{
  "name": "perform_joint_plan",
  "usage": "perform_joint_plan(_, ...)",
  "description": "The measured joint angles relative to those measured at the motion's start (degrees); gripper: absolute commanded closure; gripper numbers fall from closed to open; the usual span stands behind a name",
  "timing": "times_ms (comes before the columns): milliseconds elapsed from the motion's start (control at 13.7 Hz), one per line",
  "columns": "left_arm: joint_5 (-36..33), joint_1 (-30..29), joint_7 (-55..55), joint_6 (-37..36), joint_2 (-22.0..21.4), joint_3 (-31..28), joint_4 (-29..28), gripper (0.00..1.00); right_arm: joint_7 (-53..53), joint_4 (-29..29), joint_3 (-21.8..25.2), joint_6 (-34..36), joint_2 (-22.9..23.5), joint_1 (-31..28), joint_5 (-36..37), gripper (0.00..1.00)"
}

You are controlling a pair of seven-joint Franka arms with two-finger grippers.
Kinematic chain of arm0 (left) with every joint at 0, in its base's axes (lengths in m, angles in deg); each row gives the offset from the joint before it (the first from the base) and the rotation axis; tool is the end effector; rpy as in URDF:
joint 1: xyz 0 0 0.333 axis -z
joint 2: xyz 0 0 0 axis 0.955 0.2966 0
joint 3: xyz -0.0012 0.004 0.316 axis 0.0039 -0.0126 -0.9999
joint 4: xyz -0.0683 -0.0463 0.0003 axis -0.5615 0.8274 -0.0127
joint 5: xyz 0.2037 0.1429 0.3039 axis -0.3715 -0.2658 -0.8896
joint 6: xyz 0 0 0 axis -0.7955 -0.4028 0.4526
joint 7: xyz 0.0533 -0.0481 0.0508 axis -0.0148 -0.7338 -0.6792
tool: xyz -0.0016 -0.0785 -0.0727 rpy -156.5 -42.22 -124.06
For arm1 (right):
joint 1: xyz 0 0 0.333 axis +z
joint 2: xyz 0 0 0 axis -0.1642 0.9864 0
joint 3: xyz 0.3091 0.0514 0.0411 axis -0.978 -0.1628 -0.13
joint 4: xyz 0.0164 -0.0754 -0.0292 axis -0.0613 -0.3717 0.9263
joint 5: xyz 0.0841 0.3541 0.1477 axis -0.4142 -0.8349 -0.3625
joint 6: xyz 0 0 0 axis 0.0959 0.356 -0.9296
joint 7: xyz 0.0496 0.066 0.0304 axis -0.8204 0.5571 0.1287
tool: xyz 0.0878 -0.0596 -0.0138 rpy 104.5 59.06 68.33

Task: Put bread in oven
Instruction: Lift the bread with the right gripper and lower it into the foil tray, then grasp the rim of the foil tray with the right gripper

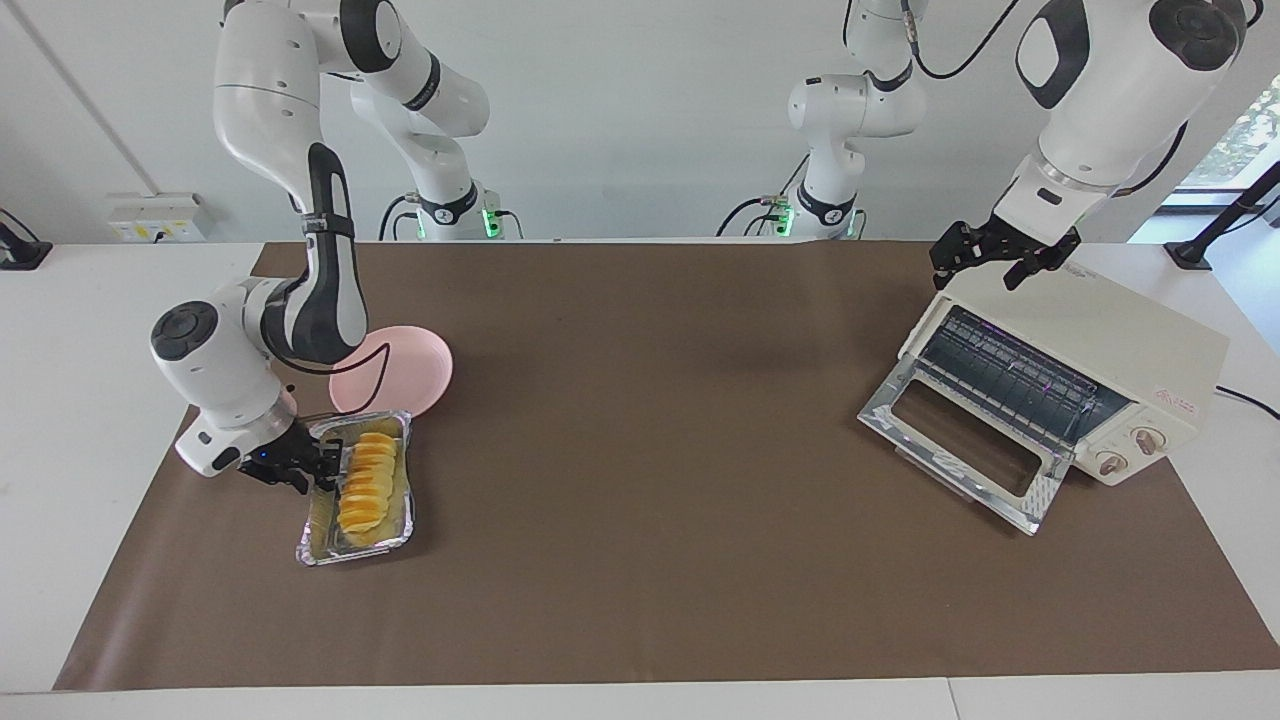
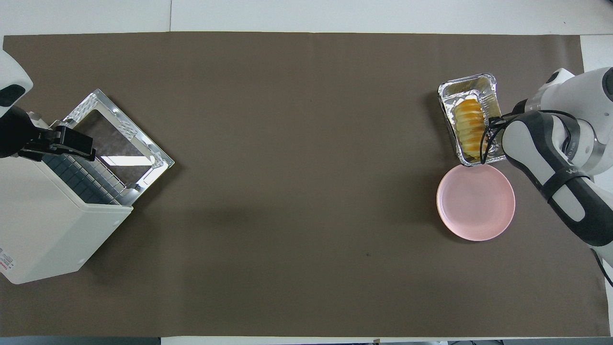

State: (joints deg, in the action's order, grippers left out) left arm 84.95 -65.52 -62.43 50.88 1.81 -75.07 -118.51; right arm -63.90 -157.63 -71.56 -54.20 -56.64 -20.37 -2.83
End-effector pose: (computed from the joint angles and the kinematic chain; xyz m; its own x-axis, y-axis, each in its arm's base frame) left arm 0.5508 -0.0530 0.5977 0.9924 -0.0809 -0.0928 -0.0796 -0.9967 0.0179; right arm 0.6500 -0.0989 0.3013 0.9884 0.1242 0.0874 0.1249 -0.9922 -0.0029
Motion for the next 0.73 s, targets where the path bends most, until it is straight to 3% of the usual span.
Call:
perform_joint_plan(439, 0.0, 0.0, 0.0, 0.0, 0.0, 0.0, 0.0, 0.0, -1.12, 4.14, -0.84, 4.62, -2.57, 3.63, -0.14, 1.0)
perform_joint_plan(731, 0.0, 0.0, 0.0, 0.0, 0.0, 0.0, 0.0, 0.0, -11.11, 7.5, -8.12, 5.95, -4.49, 4.71, -0.19, 1.0)
